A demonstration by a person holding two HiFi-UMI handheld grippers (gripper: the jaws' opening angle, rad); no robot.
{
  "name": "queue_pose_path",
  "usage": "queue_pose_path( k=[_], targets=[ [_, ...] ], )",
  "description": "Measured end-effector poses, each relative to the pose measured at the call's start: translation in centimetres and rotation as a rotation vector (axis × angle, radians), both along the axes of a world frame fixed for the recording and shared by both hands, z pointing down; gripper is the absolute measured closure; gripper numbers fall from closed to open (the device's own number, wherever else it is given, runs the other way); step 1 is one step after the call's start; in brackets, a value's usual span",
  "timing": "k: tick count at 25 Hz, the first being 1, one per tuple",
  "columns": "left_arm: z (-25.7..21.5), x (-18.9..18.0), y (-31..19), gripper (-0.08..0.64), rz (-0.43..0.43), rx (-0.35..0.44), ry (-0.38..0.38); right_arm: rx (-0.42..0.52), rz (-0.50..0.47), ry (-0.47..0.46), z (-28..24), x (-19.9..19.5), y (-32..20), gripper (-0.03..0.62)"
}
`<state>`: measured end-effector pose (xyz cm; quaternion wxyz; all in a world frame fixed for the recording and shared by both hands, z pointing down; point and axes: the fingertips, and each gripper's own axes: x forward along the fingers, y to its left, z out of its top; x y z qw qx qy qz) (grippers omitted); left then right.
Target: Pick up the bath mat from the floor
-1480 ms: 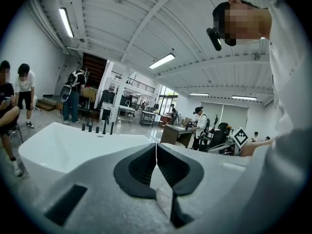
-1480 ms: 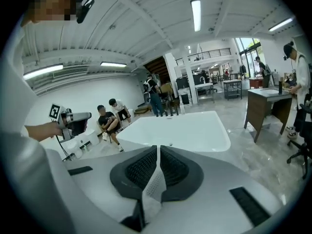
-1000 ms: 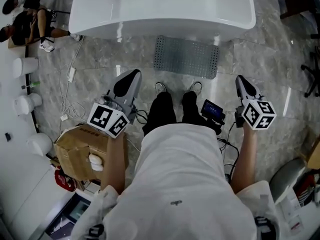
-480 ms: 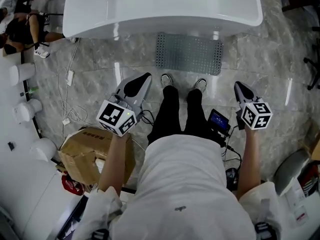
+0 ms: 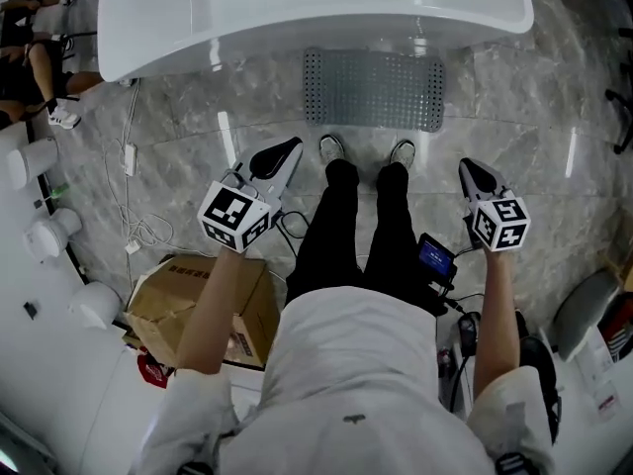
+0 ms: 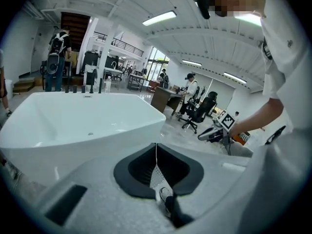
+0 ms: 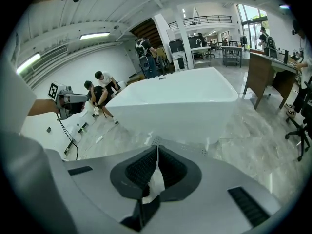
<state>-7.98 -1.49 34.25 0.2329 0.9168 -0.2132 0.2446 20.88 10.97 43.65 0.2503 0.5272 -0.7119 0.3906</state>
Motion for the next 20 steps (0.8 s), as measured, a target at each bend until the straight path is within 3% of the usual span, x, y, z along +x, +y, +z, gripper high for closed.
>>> queue_pose_path(
  k=[7, 12, 20],
  targets=[
    [8.7, -1.1, -0.2, 0.546, 0.025, -0.092, -0.064, -0.055, 0.007, -0.012, 6.0, 0.4, -0.1, 0.583],
    [15.3, -1.6, 0.5, 0.546, 0.081, -0.144, -0.134, -0.094, -0.081, -0.006, 10.2, 0.0, -0.9, 0.583],
    [24.6, -2.0, 0.8, 0.545, -0.033, -0.287, -0.147, -0.156, -0.12, -0.023, 19.0, 1.1, -1.0, 0.583]
  ],
)
